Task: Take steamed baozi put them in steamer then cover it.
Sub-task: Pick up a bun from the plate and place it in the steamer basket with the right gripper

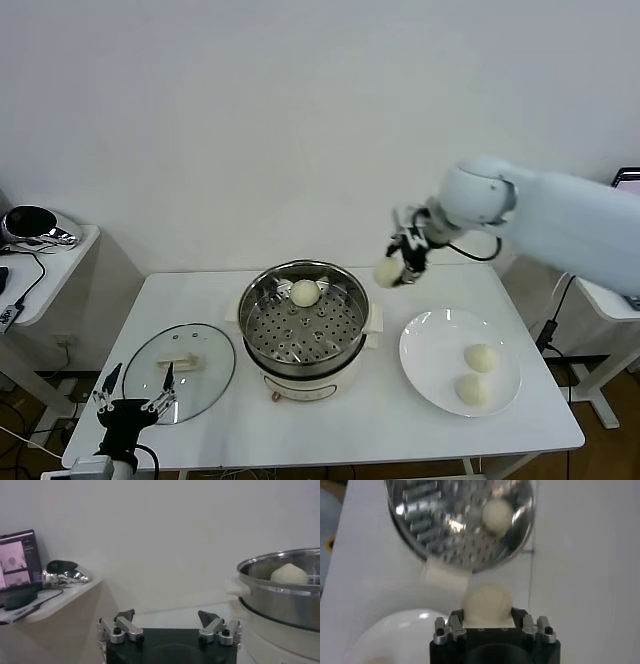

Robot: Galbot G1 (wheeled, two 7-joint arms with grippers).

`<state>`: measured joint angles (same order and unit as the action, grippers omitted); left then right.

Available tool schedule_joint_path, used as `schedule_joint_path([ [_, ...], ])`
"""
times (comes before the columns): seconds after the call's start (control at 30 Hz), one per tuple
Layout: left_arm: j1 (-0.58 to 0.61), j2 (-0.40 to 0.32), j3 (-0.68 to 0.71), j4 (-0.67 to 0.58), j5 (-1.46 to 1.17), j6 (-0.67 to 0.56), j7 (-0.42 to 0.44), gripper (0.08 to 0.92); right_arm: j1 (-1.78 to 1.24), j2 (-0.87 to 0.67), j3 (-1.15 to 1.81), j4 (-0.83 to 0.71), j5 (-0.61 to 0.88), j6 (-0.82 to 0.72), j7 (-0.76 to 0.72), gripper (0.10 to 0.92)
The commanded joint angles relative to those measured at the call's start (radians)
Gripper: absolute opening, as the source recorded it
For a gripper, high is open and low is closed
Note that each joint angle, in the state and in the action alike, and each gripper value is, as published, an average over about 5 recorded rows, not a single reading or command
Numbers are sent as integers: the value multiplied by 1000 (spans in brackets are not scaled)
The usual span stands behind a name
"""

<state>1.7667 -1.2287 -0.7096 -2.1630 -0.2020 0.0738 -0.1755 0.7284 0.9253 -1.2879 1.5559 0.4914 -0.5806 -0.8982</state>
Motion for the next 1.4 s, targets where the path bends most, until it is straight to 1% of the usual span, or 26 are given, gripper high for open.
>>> schedule_joint_path([
  [0.03,-2,2,-4,-4,0,1,1,823,12,259,-25,-83,179,-95,89,602],
  [0.23,4,-5,-19,-8,0,-1,0,823,-89,393,-19,-195,179,-121,113,602],
  [0.53,-2,-20,-17,-4,2,-3,0,823,-188,491,-13,-298,145,-133,126,603],
  [0.73,0,-21,-17,-2,2,-6,-1,823,-237,538,-5,-358,121,-137,135,604],
  [1.13,-4,-19,-15,1,-6,-8,-1,823,-278,584,-11,-414,88,-146,143,610],
  [1.23,-4,-20,-16,2,-8,-9,-1,823,-280,581,-16,-417,77,-146,138,638],
  [1.4,-3,-20,-18,2,-11,-10,-1,823,-239,540,-20,-387,66,-147,109,767],
])
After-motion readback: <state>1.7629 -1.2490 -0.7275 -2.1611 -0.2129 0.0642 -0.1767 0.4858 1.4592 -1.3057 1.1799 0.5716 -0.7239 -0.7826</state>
